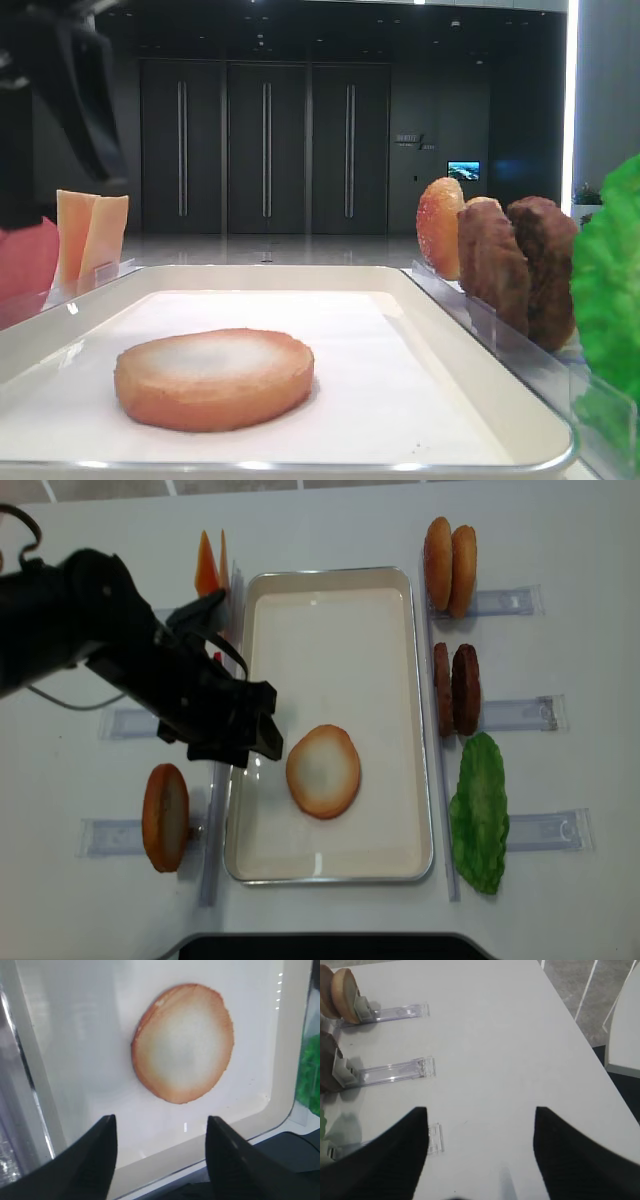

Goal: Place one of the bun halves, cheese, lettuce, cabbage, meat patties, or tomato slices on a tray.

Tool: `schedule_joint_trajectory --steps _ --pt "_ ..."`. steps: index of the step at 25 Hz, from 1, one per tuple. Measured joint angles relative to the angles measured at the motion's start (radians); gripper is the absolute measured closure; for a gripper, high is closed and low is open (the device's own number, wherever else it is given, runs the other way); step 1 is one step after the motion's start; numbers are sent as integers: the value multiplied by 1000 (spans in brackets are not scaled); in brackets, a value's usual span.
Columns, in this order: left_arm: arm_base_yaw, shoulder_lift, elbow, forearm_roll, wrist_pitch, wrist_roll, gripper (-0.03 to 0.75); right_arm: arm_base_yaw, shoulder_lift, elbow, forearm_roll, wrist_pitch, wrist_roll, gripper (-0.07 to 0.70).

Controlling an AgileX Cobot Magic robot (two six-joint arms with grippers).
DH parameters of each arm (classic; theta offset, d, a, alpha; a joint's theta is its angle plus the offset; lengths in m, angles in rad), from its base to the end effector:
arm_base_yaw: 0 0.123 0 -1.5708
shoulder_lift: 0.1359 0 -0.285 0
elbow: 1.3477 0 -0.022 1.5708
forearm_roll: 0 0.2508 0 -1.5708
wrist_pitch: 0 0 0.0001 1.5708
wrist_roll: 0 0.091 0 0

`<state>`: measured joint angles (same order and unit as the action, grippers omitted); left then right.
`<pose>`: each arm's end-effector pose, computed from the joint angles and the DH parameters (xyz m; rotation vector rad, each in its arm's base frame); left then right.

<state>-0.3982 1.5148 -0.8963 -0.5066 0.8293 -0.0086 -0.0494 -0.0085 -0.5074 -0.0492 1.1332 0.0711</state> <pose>0.2393 -0.1360 0.2172 0.1219 2.9486 -0.6601 -0.0104 -0.0035 0.2736 0.1314 2.0961 -0.0463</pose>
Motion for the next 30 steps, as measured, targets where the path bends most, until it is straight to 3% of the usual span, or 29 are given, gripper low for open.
schedule_joint_trajectory --steps 3,7,9,11,16,26,30 --pt "0 -59 -94 130 101 -81 286 0 0 0 0 0 0 197" --pt "0 -99 -182 396 311 -202 286 0 0 0 0 0 0 197" --pt "0 -104 -196 507 363 -230 286 0 0 0 0 0 0 197" --pt "2 -109 -197 582 379 -240 286 0 0 0 0 0 0 197" --pt "24 -123 -198 621 385 -250 286 0 0 0 0 0 0 197" --pt "320 -235 -198 631 387 -120 286 0 0 0 0 0 0 197" --pt "346 -309 -185 621 391 -86 302 0 0 0 0 0 0 197"
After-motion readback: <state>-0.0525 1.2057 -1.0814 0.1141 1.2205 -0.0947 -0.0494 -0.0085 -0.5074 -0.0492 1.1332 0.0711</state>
